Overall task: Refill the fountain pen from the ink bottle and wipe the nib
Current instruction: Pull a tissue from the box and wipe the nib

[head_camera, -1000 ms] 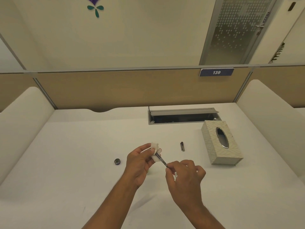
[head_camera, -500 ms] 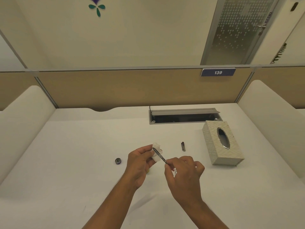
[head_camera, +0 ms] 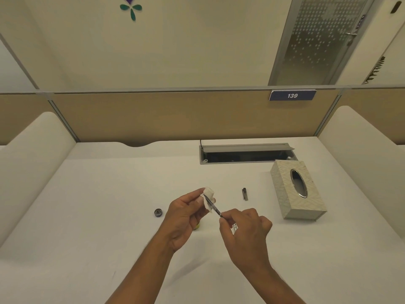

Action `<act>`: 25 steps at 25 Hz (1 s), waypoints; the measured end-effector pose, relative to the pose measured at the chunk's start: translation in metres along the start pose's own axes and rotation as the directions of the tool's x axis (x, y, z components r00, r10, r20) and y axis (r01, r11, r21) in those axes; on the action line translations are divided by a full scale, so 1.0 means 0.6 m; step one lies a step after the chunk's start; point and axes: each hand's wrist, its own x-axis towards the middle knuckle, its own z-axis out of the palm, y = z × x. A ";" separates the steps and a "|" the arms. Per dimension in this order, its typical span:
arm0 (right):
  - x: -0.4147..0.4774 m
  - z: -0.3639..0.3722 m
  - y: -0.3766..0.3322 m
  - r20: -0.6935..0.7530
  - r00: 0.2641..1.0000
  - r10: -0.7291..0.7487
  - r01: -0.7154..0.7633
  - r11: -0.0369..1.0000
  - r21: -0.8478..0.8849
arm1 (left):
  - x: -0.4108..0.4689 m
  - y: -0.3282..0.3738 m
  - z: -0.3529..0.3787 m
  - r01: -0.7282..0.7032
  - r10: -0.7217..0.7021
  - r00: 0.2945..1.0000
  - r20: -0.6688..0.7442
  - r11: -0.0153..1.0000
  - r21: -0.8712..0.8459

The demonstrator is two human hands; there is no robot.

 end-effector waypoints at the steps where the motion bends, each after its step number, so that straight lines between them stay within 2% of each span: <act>1: 0.000 0.001 -0.001 0.010 1.000 -0.001 0.001 1.000 0.005 | 0.001 -0.001 0.001 -0.006 0.006 1.000 -0.001 1.000 0.000; 3: -0.001 0.001 0.000 0.018 1.000 -0.004 0.004 1.000 0.005 | 0.001 -0.003 0.003 -0.002 0.002 1.000 0.004 1.000 -0.023; 7: -0.006 0.001 0.002 0.033 0.999 -0.014 0.014 1.000 -0.017 | -0.002 -0.005 0.008 0.055 -0.048 0.998 0.040 0.981 -0.185; 9: -0.010 0.000 0.001 0.037 0.999 -0.020 0.021 0.999 -0.031 | -0.004 -0.005 0.013 0.062 -0.056 0.998 0.037 0.980 -0.188; 14: -0.022 -0.003 0.002 0.044 0.999 -0.006 0.006 1.000 0.002 | 0.002 0.001 0.011 -0.008 -0.015 0.994 -0.111 0.978 -0.208; 18: -0.025 -0.007 0.002 0.032 0.999 0.038 -0.041 0.996 0.079 | 0.006 0.000 -0.003 -0.005 -0.015 0.984 -0.180 0.994 -0.112; 25: -0.023 -0.005 -0.009 0.049 0.998 0.048 -0.053 0.993 0.105 | -0.001 -0.009 0.004 -0.036 0.037 0.985 -0.168 0.999 0.012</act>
